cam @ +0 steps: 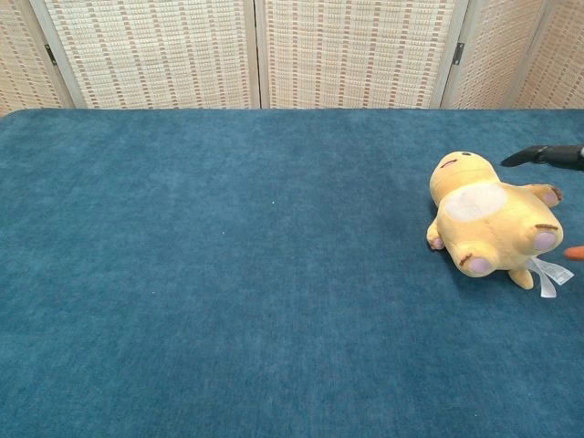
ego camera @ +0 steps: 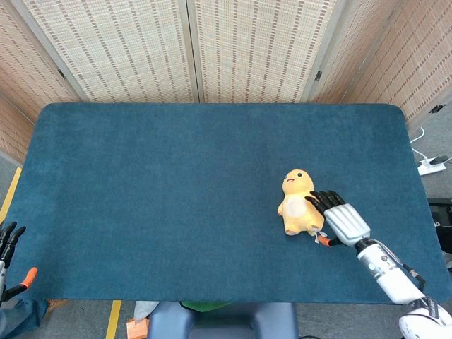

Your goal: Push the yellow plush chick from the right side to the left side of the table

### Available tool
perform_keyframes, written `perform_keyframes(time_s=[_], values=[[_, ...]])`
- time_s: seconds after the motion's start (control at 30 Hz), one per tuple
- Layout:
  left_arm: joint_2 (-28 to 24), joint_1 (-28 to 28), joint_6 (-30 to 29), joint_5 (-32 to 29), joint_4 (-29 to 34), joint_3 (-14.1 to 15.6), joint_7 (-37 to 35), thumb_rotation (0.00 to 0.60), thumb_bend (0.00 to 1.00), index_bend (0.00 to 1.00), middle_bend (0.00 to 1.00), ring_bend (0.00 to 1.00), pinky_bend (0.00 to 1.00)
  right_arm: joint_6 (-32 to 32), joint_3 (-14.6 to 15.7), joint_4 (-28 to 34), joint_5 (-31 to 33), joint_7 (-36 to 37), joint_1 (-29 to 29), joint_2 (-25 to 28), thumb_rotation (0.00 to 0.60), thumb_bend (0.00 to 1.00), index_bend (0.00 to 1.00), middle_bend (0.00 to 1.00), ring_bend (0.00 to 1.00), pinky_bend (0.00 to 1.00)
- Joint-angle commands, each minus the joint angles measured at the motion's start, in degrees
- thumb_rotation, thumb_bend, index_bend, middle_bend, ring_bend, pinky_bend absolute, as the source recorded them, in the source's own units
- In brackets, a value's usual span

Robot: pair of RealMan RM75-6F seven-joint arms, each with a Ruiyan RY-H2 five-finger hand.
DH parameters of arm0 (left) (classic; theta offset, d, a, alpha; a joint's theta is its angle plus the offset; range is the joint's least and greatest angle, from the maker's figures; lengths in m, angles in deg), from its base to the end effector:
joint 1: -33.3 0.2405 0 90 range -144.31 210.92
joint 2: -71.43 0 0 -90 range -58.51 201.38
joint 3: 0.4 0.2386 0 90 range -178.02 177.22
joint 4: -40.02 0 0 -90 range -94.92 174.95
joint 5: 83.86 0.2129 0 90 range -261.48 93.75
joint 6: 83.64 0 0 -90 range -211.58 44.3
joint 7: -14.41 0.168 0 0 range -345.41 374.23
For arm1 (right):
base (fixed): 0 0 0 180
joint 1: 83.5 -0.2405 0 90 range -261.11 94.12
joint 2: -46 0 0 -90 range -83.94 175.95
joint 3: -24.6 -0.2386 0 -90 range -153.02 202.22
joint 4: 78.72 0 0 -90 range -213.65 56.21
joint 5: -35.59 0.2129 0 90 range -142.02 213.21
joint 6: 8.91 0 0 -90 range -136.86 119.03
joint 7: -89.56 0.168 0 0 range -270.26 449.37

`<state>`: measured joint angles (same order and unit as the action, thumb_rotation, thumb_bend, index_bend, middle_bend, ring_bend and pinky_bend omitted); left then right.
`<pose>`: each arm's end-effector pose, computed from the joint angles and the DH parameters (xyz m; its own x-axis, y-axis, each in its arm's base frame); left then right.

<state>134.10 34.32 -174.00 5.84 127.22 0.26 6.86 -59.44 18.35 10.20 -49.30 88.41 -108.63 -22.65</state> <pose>-0.3228 0.1598 0.1656 0.3839 0.0114 0.9233 0.9231 0.0218 -0.3840 -0.2467 -0.2960 0.0511 0.4895 -0.3745 0.7875 -0.8656 -0.3181 0.3868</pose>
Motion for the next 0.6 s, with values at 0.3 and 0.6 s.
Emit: perform_keyframes(time_s=[0.3, 0.6], values=[[-0.3, 0.2, -0.2, 0.2, -0.5, 0.2, -1.3, 0.6, 0.34, 0.02, 0.08, 0.02, 0.14, 2.6, 0.1, -5.5, 6.3, -10.8, -5.0, -8.0, 0.6, 0.37, 0.17, 0.41, 0.28, 0.49], [-0.3, 0.2, -0.3, 0.5, -0.5, 0.2, -1.6, 0.6, 0.34, 0.04, 0.08, 0.02, 0.14, -9.7, 1.5, -10.9, -3.2, -7.6, -4.2, -13.7, 0.6, 0.55, 0.61, 0.76, 0.63, 0.86]])
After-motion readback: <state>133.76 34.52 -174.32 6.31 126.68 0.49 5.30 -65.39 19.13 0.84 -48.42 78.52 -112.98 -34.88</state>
